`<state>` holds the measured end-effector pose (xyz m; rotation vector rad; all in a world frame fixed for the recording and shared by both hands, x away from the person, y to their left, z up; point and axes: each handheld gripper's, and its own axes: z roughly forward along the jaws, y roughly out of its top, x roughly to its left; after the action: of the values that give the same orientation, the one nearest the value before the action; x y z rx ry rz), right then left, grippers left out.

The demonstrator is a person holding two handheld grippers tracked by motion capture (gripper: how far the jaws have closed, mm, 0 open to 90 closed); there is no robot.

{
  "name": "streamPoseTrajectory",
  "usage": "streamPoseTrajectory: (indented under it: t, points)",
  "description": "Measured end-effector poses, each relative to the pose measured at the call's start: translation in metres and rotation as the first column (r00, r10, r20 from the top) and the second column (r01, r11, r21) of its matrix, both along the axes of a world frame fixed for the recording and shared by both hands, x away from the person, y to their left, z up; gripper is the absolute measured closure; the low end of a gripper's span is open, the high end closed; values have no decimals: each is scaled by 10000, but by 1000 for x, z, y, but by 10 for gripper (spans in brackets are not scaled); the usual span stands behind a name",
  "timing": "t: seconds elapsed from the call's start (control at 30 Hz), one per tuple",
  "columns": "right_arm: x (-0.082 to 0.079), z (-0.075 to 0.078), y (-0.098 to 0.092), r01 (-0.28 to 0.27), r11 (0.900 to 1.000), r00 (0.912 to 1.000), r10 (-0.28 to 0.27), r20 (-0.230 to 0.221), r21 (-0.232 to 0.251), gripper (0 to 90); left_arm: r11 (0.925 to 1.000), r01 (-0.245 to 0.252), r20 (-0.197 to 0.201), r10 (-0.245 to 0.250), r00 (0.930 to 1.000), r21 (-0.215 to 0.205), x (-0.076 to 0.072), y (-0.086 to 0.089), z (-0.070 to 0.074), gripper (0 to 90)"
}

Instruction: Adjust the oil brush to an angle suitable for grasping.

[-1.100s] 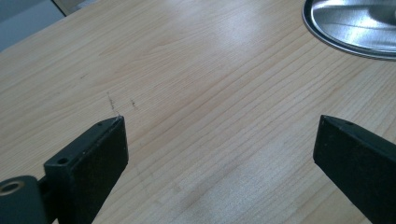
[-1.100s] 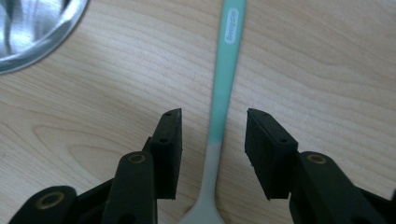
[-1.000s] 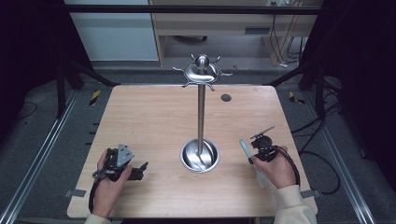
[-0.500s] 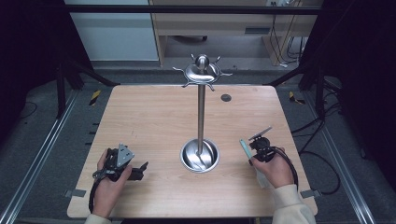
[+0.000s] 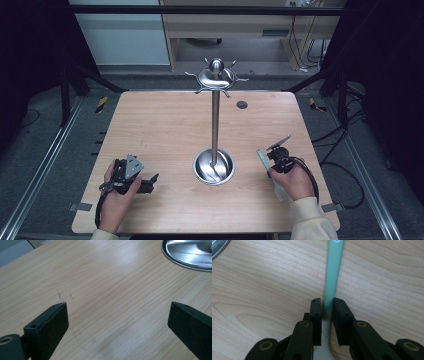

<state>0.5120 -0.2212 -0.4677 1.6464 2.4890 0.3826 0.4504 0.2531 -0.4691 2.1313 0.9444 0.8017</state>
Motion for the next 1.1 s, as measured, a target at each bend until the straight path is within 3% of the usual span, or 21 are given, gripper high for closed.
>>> streamPoseTrajectory:
  t: [0.7,0.87,1.1]
  points:
    - [1,2,0,326,9992,9995,-327,-38,-216,826,10000,-7,8,7,10000,-8,0,0,0,27]
    - [0,7,-2,345,9993,9993,-343,169,-113,827,10000,-20,24,20,10000,-40,0,0,0,28]
    - [1,36,-4,168,9990,9932,-215,1148,421,827,9999,-142,18,142,9999,-51,-1,3,0,28]
